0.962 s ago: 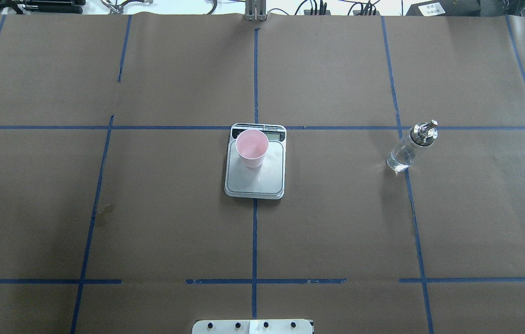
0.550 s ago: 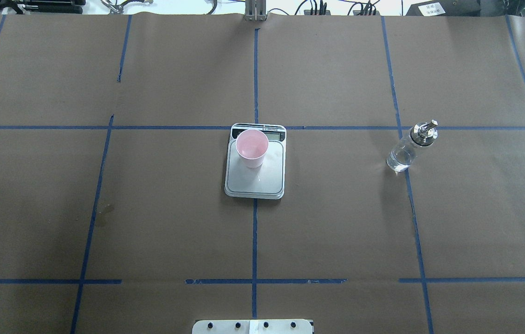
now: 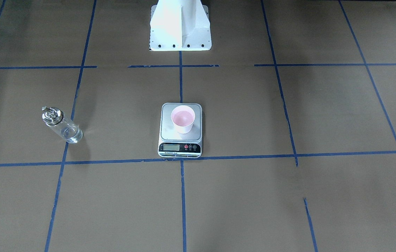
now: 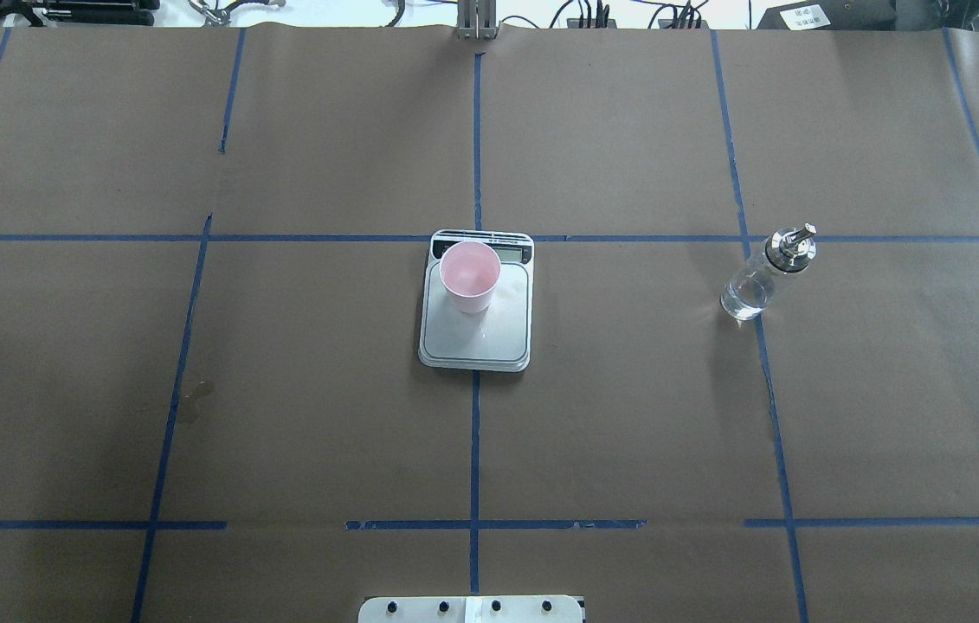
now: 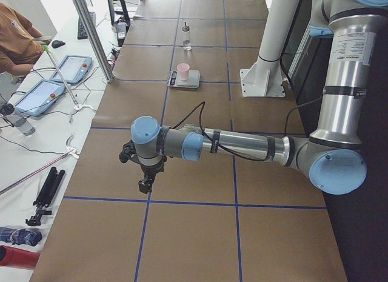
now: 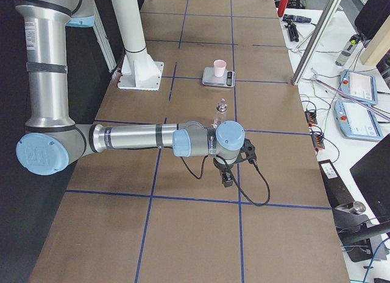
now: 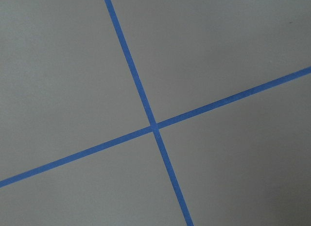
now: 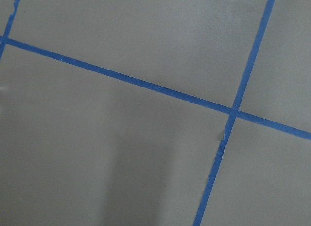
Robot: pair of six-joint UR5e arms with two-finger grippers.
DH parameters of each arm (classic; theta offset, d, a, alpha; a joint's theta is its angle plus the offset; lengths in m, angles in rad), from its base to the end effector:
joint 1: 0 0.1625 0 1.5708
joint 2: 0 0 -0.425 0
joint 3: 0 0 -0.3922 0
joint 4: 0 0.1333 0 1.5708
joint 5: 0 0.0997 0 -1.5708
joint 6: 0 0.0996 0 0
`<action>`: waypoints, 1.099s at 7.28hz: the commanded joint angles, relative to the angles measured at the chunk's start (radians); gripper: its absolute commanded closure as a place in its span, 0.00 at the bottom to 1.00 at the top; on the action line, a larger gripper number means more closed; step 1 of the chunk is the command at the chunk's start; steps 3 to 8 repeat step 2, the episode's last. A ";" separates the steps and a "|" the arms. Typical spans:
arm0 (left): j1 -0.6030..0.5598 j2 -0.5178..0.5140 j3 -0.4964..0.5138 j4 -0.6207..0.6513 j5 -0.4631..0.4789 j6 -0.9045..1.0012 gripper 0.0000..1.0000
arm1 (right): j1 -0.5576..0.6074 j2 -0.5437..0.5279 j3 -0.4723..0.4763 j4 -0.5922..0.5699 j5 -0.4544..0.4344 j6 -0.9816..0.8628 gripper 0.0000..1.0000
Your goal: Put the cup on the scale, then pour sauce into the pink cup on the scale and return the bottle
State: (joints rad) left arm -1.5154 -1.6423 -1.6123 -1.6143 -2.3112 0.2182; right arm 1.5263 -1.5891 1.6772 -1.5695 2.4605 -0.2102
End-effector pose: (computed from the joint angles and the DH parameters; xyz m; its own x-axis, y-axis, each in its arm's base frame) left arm -0.0367 -0.5329 0.5993 0.7021 0.3559 -0.6168 -0.2117 0.9313 0.2964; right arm 0.0342 -0.4898 0.6065 0.6029 -0.3028 0.7381 0.1739 0.9528 0.2488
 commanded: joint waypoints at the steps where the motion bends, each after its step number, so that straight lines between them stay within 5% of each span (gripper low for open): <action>1: 0.000 -0.002 -0.011 0.001 -0.002 0.001 0.00 | 0.000 0.000 0.000 0.002 0.002 0.000 0.00; 8: 0.000 -0.002 -0.024 0.001 -0.001 0.001 0.00 | 0.000 0.000 -0.002 0.002 0.000 0.000 0.00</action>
